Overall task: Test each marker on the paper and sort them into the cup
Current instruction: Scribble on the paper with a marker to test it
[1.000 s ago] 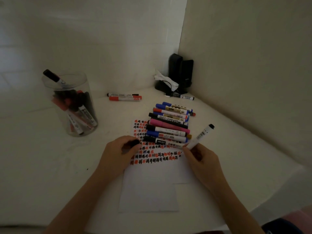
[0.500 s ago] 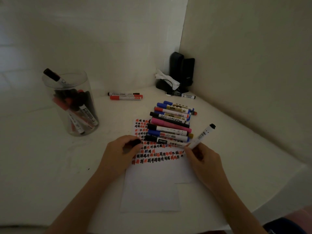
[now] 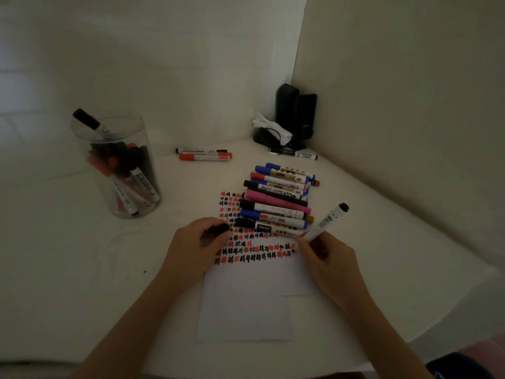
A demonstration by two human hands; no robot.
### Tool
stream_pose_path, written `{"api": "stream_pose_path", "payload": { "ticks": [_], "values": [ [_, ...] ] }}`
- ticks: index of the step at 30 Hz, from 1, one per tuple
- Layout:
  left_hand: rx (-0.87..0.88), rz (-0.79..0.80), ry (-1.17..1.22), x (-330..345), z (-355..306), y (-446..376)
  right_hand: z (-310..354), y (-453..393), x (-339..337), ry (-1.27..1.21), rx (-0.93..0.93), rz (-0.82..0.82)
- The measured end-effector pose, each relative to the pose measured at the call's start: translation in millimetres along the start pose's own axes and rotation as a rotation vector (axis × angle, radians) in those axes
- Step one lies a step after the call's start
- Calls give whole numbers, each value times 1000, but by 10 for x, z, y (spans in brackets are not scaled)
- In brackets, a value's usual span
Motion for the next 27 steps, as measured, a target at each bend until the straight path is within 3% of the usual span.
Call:
{"api": "stream_pose_path", "payload": {
  "ticks": [9,13,20,25,27],
  "values": [
    [20,-19,33,-9,-7,1,-20,-15,3,0,42,-30],
    [52,-99,131,-64,5,-19,-28,-32,-69,-76,97,-102],
    [-65,-206,355,-227,45,26,168,9,-93,-136,106,-221],
    [-77,-234,510,-248,34,56,603,169,440,-398,207,90],
    [-67,-232,549,-252,25,70,684,214,614,-501,246,136]
  ]
}}
Point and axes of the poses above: each hand's wrist, its own y-axis away from the middle knuckle, its own x-axis out of the palm, z = x × y, the point moved 5 cm from there along -y, towards the middle knuckle, and after that the axes turned 15 degrees about x, right-handed, at the moved point
